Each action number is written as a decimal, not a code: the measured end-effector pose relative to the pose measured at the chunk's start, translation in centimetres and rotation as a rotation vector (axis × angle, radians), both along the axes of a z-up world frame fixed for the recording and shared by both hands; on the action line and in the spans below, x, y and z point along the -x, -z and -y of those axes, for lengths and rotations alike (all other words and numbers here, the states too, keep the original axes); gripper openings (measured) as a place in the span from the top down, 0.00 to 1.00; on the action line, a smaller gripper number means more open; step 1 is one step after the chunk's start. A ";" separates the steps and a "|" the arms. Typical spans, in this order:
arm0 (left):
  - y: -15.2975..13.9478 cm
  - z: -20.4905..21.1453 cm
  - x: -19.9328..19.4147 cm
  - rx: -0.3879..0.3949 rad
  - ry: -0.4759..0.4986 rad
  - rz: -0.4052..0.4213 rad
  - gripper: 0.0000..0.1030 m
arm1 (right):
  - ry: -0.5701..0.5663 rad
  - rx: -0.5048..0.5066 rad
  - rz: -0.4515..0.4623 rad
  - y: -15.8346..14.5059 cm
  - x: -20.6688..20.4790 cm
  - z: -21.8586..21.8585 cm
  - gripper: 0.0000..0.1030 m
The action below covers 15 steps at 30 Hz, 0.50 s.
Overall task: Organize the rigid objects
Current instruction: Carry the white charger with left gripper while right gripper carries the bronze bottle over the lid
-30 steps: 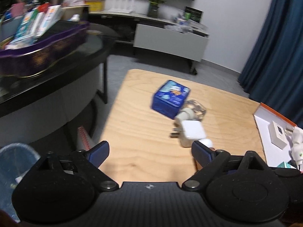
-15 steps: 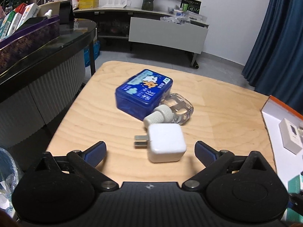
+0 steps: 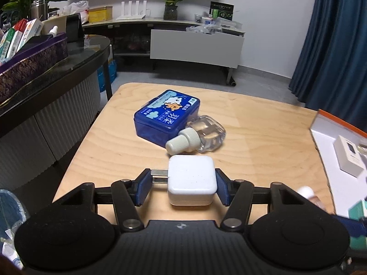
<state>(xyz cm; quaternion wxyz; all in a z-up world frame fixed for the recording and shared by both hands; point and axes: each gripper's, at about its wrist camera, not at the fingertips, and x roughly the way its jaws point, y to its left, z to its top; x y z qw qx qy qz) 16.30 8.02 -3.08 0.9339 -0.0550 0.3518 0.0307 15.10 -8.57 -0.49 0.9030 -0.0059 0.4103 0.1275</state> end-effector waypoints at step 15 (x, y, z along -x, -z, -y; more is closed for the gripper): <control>-2.6 2.0 3.1 0.057 0.050 0.051 0.43 | 0.060 -0.008 0.107 -3.2 1.9 2.8 0.54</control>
